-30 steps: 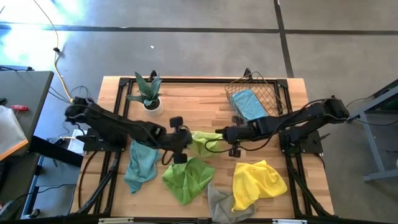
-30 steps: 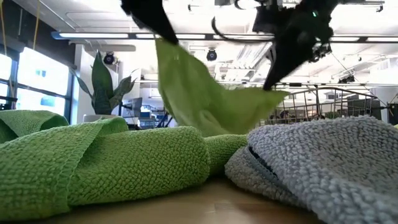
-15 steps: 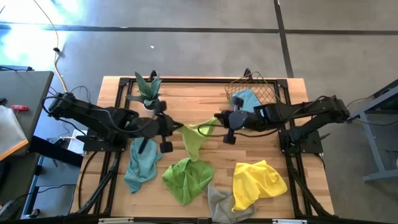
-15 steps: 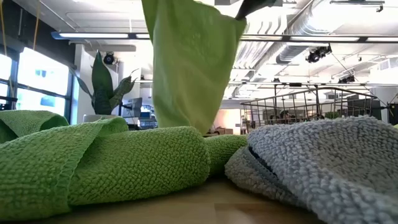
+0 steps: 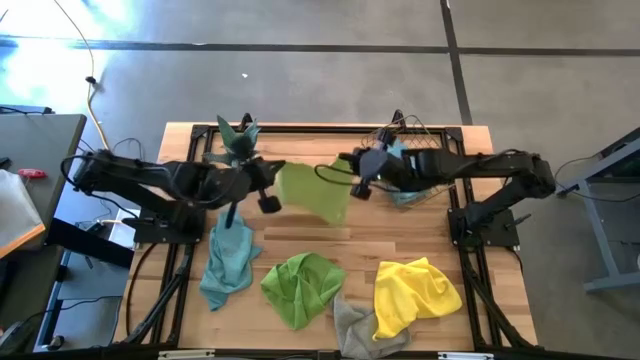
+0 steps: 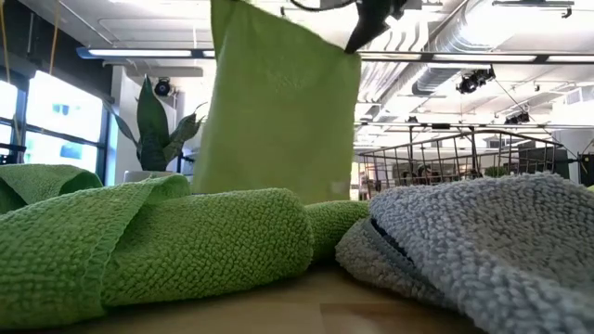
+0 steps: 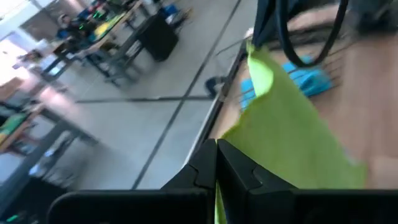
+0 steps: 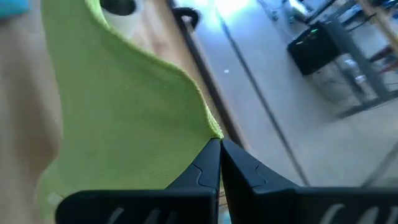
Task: Fold microfiber towels
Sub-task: Fold the light green towel
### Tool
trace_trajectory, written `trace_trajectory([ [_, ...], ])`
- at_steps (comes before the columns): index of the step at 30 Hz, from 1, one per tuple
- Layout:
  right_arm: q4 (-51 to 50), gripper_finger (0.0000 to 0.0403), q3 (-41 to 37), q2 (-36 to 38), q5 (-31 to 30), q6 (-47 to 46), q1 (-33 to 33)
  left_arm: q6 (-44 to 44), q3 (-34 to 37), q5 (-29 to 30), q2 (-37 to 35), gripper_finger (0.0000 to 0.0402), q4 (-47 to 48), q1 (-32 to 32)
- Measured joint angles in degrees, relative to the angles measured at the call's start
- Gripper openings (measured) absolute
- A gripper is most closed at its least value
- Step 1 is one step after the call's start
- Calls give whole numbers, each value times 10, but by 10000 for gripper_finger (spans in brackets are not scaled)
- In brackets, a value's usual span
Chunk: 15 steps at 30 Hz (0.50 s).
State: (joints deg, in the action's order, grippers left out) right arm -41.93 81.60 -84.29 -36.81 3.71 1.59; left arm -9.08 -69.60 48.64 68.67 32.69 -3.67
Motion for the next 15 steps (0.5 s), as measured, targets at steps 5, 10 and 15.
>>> trace_trajectory([
  [5, 66, 0, 0, -2, 4, 62, 54, -49, 0, 24, 20, 0, -2, 65],
  [10, 107, 0, 0, -5, 33, 83, 99, -113, 0, 71, 20, 0, -28, 129],
  [15, 99, 0, 0, -18, 70, 82, 119, -88, -1, 46, 16, 0, -13, 167],
])
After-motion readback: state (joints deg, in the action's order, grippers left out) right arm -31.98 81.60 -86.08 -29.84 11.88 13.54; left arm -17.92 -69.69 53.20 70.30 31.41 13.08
